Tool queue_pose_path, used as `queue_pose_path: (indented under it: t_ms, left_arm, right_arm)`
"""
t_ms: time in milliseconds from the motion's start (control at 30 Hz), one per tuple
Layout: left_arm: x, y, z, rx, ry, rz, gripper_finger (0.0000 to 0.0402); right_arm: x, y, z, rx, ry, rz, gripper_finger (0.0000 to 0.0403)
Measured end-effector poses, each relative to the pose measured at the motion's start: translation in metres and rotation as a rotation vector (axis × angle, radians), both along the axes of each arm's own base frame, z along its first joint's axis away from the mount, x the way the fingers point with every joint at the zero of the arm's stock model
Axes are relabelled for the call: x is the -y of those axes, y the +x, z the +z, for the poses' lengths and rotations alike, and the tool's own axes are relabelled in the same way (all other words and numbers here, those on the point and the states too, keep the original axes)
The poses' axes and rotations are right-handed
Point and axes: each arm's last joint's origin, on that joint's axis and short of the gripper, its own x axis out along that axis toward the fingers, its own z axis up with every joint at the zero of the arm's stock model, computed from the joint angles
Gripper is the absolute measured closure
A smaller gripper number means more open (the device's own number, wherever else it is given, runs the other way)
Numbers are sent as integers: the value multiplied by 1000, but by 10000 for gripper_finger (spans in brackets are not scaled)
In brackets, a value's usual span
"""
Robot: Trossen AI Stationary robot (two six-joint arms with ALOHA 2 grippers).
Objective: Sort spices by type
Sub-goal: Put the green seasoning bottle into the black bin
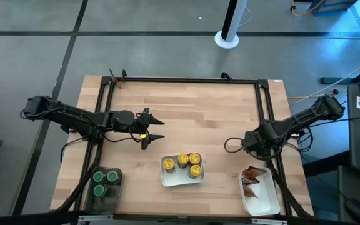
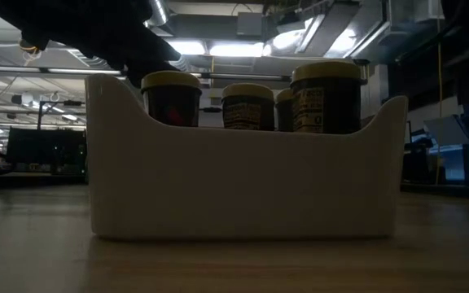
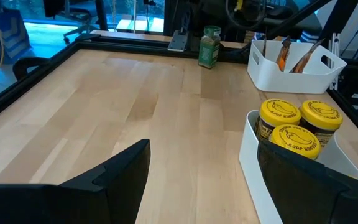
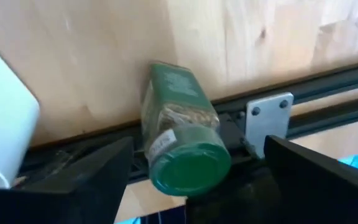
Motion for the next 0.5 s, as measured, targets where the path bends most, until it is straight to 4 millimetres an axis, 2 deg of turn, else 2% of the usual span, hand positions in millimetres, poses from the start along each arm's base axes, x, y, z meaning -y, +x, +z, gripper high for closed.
queue_pose_path:
  t_ms: [500]
  left_arm:
    - [0, 0, 0, 2, -7, 2, 121]
  right_arm:
    - [-2, 3, -7, -58, 44, 63, 121]
